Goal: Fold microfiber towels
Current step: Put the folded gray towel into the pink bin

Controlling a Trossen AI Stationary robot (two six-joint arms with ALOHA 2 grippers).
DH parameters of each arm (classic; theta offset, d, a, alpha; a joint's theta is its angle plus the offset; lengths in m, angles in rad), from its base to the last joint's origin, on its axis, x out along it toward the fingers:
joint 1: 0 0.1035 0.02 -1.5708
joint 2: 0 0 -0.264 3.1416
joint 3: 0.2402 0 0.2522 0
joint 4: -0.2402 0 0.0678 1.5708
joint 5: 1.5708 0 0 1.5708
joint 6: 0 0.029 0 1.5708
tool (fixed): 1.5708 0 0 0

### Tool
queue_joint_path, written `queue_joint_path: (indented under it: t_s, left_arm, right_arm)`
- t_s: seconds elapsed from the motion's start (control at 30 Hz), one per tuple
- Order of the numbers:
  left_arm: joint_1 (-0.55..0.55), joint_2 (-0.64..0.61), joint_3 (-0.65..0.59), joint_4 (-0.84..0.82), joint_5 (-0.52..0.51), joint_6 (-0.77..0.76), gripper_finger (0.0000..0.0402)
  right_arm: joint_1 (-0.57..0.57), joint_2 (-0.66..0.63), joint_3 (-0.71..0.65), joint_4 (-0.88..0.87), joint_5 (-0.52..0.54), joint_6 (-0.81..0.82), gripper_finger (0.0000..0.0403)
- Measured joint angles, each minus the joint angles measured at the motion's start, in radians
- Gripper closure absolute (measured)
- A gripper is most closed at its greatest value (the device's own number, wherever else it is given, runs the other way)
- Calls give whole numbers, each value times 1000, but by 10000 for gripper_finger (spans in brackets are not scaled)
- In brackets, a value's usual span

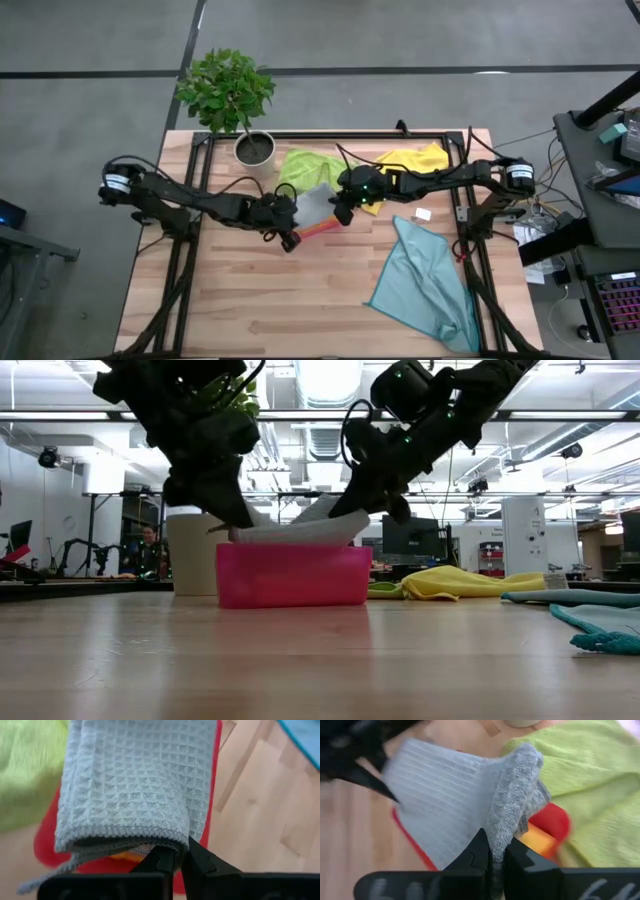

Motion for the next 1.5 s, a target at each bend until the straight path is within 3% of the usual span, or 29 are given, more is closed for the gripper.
queue_joint_path:
  t_s: [0.1, 0.67, 0.9, 1.23, 1.5]
  left_arm:
    - [-3, -2, 0, -21, 10, -43, 401]
    - [2, 15, -5, -54, 20, -108, 378]
    - [2, 6, -5, -54, 26, -104, 370]
    - [3, 1, -5, -78, 81, -90, 267]
    - [16, -36, -5, -101, 76, -77, 208]
  right_arm:
    - [3, 0, 0, 37, -37, 16, 388]
    - [8, 67, 1, 52, -26, 41, 387]
    - [9, 67, 1, 50, -26, 41, 336]
    - [9, 60, 5, -19, -26, 41, 254]
    - [9, 50, 64, -170, -26, -3, 265]
